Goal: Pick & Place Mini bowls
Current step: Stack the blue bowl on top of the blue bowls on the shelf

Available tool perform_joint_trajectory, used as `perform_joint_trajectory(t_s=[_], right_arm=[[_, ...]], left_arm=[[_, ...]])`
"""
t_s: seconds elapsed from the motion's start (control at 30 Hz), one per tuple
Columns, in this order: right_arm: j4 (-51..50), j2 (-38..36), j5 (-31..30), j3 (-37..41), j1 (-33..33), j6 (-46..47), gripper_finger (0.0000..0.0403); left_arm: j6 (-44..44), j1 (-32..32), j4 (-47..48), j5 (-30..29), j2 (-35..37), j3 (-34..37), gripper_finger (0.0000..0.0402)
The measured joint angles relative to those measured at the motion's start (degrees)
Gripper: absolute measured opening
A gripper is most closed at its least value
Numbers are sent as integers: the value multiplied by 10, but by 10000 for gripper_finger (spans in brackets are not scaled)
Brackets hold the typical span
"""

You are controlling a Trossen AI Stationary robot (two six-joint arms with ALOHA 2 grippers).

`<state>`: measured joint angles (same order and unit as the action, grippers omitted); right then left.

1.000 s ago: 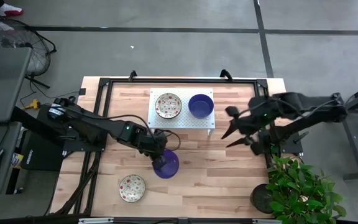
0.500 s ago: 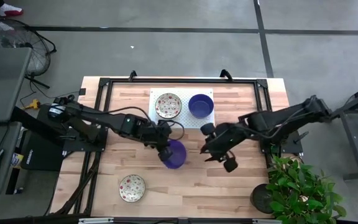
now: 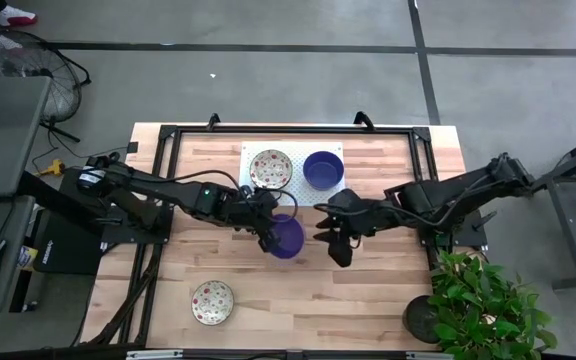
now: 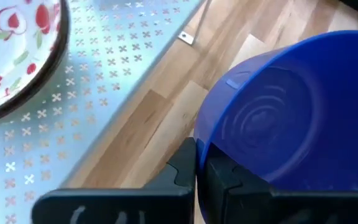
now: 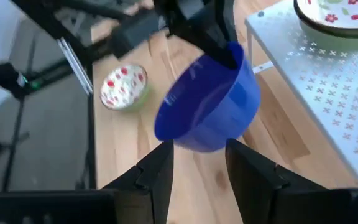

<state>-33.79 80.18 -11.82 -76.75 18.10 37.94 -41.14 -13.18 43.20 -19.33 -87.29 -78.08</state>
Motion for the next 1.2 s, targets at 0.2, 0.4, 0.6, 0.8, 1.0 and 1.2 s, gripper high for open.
perform_joint_trajectory(t_s=[0.2, 0.4, 0.6, 0.8, 1.0, 1.2], right_arm=[[16, 0, -3, 0, 14, 35, 133], [67, 5, 113, 0, 32, -226, 133], [111, 6, 132, 0, 25, -306, 133], [130, 13, 154, 0, 15, -376, 133], [131, 16, 152, 0, 14, -471, 133], [110, 27, 146, 0, 14, -543, 133]], left_arm=[[39, -7, -3, 30, 0, 0, 0], [86, -7, -11, 62, 0, 0, 0], [117, -7, -26, 81, 0, 1, 0], [156, 19, -36, 116, 0, 1, 0], [173, 41, -49, 150, 0, 1, 0], [182, 51, -59, 202, -5, 1, 0]])
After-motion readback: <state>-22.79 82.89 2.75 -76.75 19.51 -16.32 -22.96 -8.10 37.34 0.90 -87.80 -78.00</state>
